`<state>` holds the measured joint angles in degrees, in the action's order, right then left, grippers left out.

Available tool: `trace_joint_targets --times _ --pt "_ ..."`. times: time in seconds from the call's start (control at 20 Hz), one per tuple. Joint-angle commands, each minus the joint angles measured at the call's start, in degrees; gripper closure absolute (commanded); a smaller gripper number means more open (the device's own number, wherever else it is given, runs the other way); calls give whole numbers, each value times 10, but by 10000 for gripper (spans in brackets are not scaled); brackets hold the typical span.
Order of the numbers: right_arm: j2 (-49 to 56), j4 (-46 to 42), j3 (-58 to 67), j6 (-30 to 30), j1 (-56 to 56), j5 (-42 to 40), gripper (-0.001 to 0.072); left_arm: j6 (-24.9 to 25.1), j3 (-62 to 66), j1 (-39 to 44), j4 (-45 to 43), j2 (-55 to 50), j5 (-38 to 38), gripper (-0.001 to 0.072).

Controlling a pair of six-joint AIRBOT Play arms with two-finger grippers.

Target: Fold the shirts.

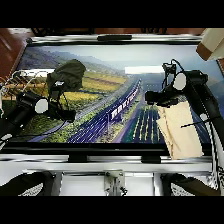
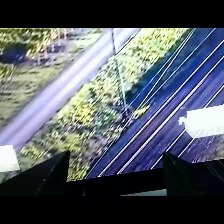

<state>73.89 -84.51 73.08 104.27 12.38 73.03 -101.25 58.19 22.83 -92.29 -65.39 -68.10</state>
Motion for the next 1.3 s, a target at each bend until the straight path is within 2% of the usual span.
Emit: trace_joint_targets --times 0.0,0.55,0.75,1.05,1.1,1.15,1.2,1.25 --pt "0 0 1 0 0 0 178 0 0 -1 0 0 0 -10" --pt "0 0 1 0 0 0 178 0 0 -1 0 0 1 -10" --pt "0 0 1 1 0 -37 178 0 -2 0 11 -9 112 -10" --pt "1 -11 1 -15 0 -58 178 -4 -2 0 17 -12 176 -7" --pt "1 -16 1 -15 0 -59 178 -5 -1 -5 17 -16 211 19" --pt "1 -20 1 -16 0 -61 178 -1 6 -12 17 -23 250 127" --pt "2 -25 0 -18 0 -66 178 2 31 -28 17 -42 283 165" --pt "2 -25 1 -22 1 -70 178 4 75 -49 17 -73 291 168"
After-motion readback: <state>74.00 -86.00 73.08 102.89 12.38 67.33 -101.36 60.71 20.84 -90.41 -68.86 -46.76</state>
